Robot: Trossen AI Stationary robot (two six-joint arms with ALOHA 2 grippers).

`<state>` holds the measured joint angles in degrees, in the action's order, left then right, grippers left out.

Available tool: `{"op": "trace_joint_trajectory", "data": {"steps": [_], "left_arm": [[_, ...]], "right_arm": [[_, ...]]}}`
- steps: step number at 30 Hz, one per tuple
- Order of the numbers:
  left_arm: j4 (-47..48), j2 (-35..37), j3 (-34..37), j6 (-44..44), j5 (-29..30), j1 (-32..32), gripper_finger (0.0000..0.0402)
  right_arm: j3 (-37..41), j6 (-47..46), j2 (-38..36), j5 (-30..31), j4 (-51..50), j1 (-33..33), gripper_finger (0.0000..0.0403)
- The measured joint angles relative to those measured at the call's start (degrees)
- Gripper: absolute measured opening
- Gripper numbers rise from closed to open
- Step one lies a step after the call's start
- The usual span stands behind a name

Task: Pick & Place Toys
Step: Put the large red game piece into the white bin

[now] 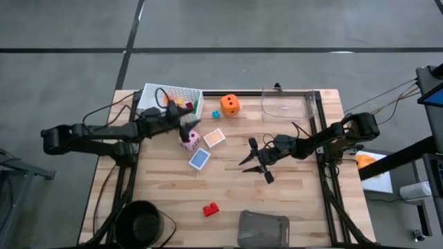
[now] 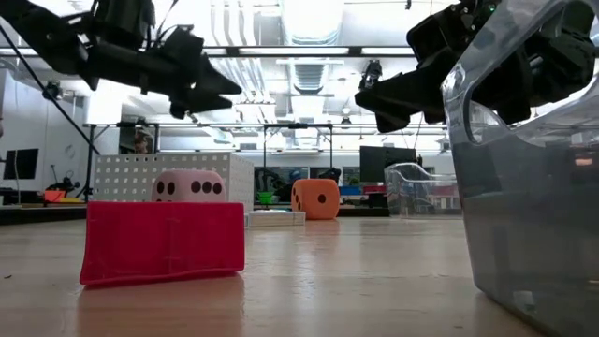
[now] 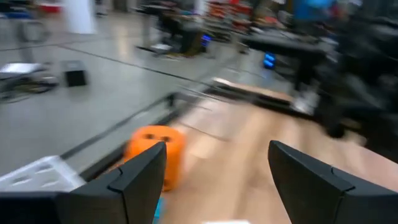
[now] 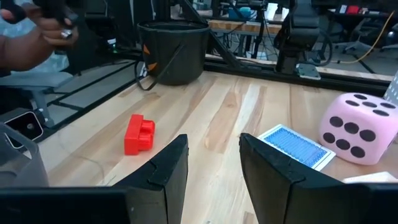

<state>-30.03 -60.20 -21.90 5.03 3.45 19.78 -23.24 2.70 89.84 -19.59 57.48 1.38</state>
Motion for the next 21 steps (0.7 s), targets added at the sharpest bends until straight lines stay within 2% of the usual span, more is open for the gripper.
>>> {"op": "trace_joint_trajectory", "data": {"steps": [5,11,16,21], "left_arm": [[2.48,0.00,-1.19,-1.71,-0.01,-7.00,0.0284],[5.49,-0.02,-3.08,-0.13,4.55,-12.81,0.0284],[6.31,-0.04,-4.56,-0.90,6.10,-15.65,0.0284],[7.01,-0.04,-6.43,-5.72,7.86,-16.96,0.0284]], "right_arm": [[0.02,-0.13,0.02,0.29,-0.61,0.01,0.0144],[0.02,-0.15,0.02,0.88,-0.53,0.01,0.0144],[0.02,-0.17,0.02,1.48,-0.53,0.01,0.0144],[0.02,-0.31,0.02,1.97,-0.69,0.01,0.0144]]}}
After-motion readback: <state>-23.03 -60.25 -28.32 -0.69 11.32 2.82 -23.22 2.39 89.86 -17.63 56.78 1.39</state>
